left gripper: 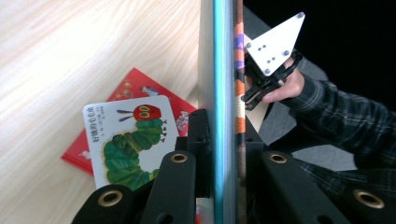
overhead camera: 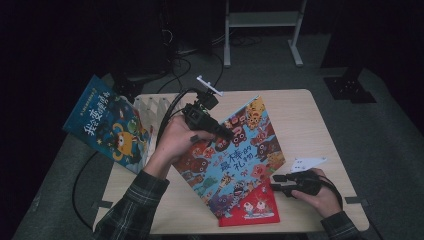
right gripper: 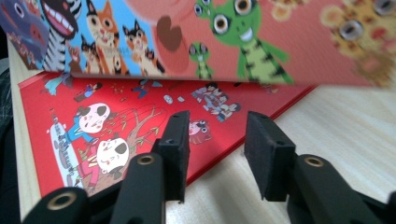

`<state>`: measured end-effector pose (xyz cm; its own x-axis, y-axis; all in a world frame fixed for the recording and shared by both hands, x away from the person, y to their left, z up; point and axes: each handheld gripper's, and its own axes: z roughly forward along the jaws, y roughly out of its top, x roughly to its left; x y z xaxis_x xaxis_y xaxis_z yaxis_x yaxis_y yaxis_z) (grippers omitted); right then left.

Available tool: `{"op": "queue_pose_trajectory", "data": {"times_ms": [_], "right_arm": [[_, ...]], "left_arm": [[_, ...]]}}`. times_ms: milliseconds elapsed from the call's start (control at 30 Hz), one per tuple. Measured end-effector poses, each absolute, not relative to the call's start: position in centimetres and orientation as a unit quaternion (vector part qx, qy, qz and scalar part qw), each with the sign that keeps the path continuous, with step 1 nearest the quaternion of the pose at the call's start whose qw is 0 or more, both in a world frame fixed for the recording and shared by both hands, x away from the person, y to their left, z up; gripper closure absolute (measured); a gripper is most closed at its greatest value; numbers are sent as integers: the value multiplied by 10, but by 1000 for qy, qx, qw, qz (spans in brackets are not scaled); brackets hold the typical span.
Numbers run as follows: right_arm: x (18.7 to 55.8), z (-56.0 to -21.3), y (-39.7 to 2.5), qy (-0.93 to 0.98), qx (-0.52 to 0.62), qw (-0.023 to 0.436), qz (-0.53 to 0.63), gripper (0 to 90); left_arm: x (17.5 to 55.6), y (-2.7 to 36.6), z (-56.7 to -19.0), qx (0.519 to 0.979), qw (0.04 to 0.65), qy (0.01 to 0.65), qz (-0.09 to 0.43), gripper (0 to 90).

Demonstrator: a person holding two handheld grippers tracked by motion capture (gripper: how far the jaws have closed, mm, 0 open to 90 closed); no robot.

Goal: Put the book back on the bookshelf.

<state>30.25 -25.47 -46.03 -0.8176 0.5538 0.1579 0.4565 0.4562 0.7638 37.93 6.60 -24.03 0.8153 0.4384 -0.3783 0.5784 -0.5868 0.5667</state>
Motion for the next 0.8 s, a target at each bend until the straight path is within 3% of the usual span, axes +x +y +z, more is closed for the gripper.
{"op": "queue_pose_trajectory", "data": {"times_ms": [167,333,800], "right_arm": [[309,-462,-260,838,314,88,437,414],[315,-464,-264,827,335,119,435,344],[334,-478,-275,811,399,162,396,321]], "left_arm": [[377,68,-229,892,342,288,-69,808],[377,75,-223,891,337,298,-57,808],[377,116,-218,882,333,331,-41,808]]}}
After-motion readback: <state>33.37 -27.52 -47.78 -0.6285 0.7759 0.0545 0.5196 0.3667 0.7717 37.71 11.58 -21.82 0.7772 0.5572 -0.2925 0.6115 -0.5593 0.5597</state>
